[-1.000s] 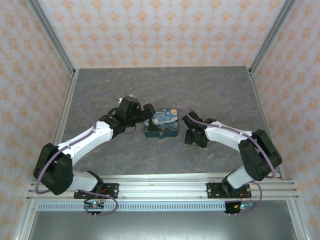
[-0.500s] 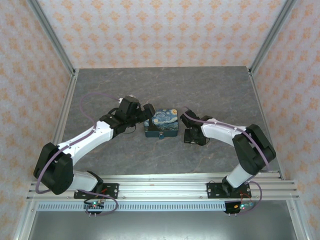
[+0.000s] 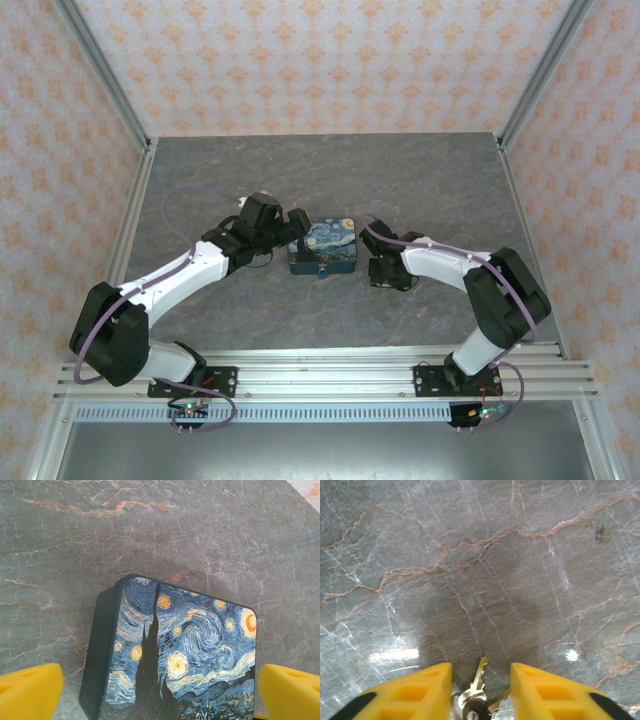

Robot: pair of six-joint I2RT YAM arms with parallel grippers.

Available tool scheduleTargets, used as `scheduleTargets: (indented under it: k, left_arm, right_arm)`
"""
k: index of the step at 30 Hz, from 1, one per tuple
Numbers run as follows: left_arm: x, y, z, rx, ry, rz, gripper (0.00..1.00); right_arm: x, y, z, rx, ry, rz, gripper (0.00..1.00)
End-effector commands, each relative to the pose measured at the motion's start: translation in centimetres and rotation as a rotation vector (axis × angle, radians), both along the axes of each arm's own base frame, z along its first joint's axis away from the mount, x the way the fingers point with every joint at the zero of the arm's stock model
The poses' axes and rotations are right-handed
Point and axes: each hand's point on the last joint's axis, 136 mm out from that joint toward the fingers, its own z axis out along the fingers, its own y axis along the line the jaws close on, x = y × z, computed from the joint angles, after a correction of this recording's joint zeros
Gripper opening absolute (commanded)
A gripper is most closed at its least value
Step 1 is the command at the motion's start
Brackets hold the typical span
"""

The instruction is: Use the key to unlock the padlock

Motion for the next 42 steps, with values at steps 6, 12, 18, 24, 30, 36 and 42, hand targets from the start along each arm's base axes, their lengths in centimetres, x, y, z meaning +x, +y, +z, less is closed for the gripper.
scheduleTargets:
  k: [6, 12, 18, 24, 30, 36, 42]
  left_arm:
    - [0.1, 0.3, -0.1, 0.004, 0.003, 0.001, 1.00]
    - [0.0, 0.3, -0.2, 0.004, 0.006, 0.001, 1.00]
    - [0.0, 0.3, -0.1, 0.003, 0.004, 0.001, 1.00]
    - [-0.1, 0.3, -0.3, -0.001, 0.009, 0.003, 1.00]
    - [-0.1, 0.2, -0.3, -0.004, 0.009, 0.003, 1.00]
    - [0.0, 0.2, -0.4, -0.004, 0.010, 0.003, 1.00]
    - [0.0, 0.3, -0.5, 0.001, 0.011, 0.004, 1.00]
  right_arm:
    - [-0.7, -1.0, 0.5, -0.042, 0.002, 0.009, 0.13]
    - [-0.8, -0.9, 1.1, -0.021, -0.010, 0.000, 0.04]
    - [-0.7, 0.3, 1.8, 0.060, -0.038, 0.022, 0.00]
    - [-1.0, 3.2, 2.7, 0.233, -0.061, 0.114, 0.20]
    - [-0.8, 2.6, 3.6, 0.212, -0.101, 0.109, 0.51]
    - [-0.9, 1.5, 3.0, 0.142, -0.072, 0.094, 0.47]
    - [-0.8, 1.0, 2.3, 0.084, -0.026, 0.073, 0.43]
